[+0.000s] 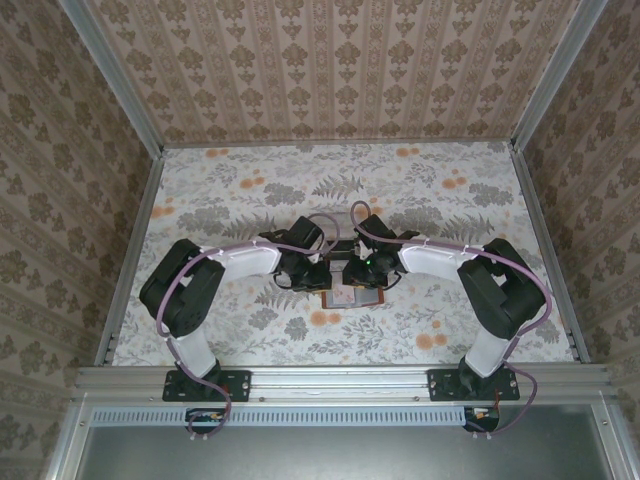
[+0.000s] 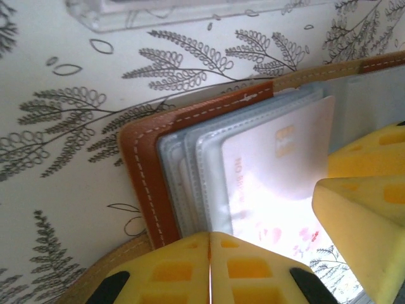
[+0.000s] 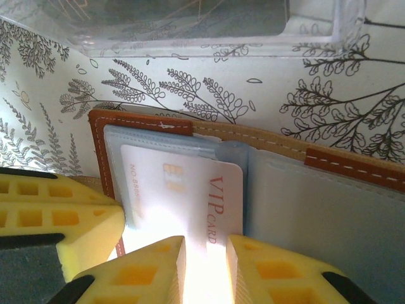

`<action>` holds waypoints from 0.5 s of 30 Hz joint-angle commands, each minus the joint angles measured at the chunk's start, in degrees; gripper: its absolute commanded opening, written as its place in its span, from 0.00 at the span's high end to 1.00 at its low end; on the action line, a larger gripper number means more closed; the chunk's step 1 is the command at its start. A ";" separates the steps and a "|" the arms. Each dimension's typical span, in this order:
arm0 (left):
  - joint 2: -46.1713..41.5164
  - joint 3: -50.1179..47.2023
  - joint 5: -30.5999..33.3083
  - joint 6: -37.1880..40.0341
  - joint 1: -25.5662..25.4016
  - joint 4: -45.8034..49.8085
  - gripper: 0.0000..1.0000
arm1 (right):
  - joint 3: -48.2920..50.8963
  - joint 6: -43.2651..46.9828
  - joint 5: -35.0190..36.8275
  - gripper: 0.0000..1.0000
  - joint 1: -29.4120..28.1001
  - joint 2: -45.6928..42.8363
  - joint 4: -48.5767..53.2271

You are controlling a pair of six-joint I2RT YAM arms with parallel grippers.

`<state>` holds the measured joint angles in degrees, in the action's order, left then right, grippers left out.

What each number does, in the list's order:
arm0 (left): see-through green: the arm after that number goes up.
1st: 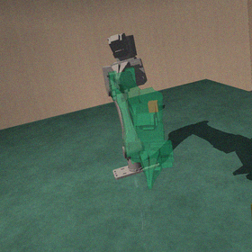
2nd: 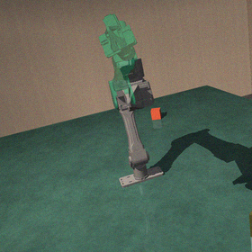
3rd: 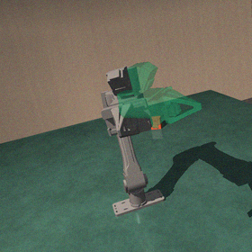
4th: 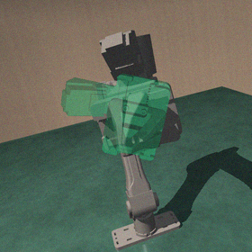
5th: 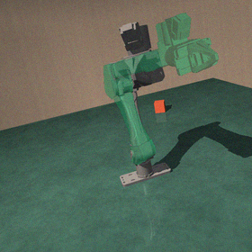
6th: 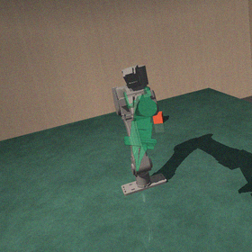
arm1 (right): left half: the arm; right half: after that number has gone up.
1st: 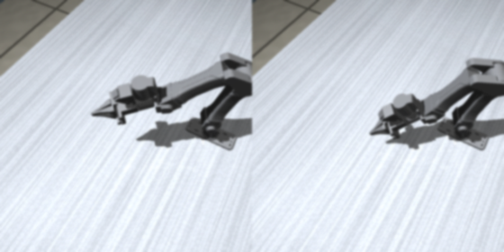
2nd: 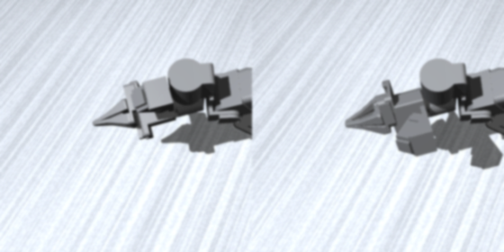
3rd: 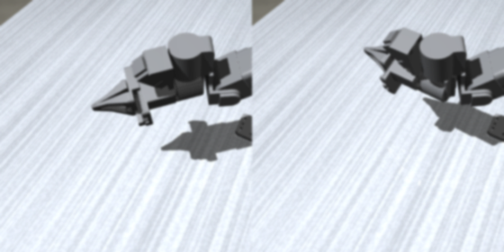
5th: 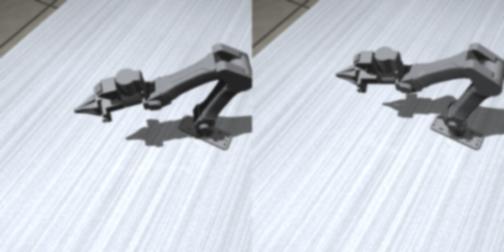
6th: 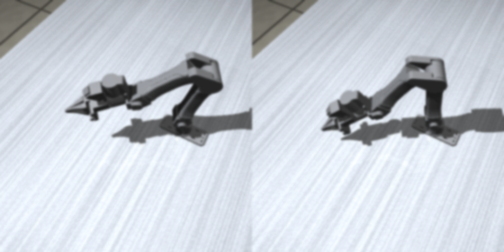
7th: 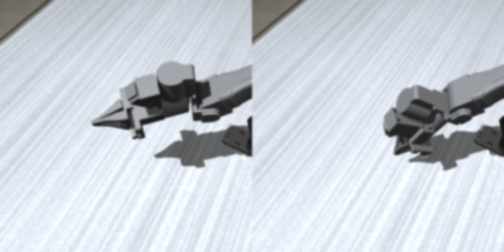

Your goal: Take the credit cards out of the card holder

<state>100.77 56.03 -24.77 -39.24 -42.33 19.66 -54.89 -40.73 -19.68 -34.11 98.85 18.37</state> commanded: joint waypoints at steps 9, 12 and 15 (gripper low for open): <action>-0.22 -0.48 1.22 1.65 0.91 2.45 0.90 | 0.23 1.09 3.25 0.73 0.27 -2.46 4.30; -0.92 -0.57 1.40 1.58 0.85 2.55 0.90 | 0.05 1.00 2.74 0.73 0.27 -3.13 4.39; -2.15 -0.33 1.39 1.54 0.89 2.82 0.90 | 0.12 1.07 2.63 0.72 0.27 -3.92 4.48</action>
<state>100.77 55.96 -24.12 -38.94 -41.91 20.64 -54.89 -40.49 -17.93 -34.11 97.10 20.75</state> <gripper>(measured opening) 0.096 0.275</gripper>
